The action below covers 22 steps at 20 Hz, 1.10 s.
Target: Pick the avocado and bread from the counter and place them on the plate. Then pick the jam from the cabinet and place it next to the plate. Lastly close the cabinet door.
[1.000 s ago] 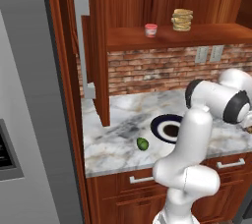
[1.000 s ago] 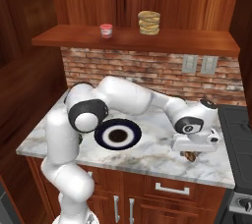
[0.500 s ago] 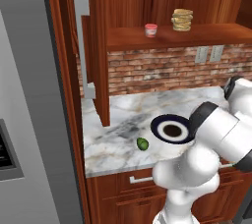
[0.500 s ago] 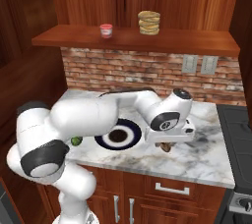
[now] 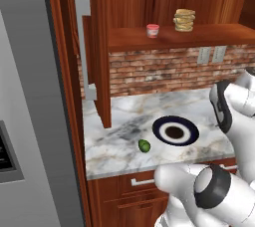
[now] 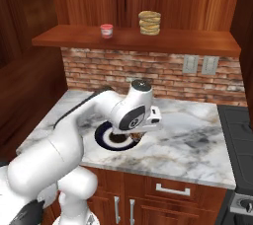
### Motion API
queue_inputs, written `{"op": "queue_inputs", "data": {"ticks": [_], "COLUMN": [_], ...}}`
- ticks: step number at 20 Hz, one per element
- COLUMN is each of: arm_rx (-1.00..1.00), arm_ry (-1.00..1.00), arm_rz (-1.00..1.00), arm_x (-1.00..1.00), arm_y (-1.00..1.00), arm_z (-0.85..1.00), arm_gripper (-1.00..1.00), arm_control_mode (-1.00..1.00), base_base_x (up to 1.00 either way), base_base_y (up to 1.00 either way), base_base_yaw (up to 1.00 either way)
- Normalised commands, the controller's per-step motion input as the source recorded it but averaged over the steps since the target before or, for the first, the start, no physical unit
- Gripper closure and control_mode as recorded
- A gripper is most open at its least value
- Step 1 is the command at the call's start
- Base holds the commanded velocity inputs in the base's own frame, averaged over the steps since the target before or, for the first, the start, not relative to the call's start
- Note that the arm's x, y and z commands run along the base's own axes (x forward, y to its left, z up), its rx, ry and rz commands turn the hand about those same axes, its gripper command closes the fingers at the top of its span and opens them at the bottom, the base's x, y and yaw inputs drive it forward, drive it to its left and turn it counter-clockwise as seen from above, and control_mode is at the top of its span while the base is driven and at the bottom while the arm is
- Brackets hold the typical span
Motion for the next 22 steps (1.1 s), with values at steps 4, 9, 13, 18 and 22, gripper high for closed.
{"op": "queue_inputs", "data": {"ticks": [4,9,13,18,22], "arm_rx": [0.0,0.0,0.0,0.0,0.0], "arm_ry": [-0.07,-0.01,0.0,0.0,0.0], "arm_rz": [0.0,0.0,0.0,0.0,0.0], "arm_x": [-0.01,0.0,0.09,0.26,0.34], "arm_y": [0.76,0.5,0.16,0.0,0.0], "arm_z": [0.29,0.13,0.0,0.0,0.0], "arm_gripper": [1.0,1.0,1.0,1.0,1.0], "arm_control_mode": [-1.0,-1.0,-1.0,-1.0,-1.0], "base_base_x": [0.0,0.0,0.0,0.0,0.0], "base_base_y": [0.0,0.0,0.0,0.0,0.0], "base_base_yaw": [0.0,0.0,0.0,0.0,0.0]}}
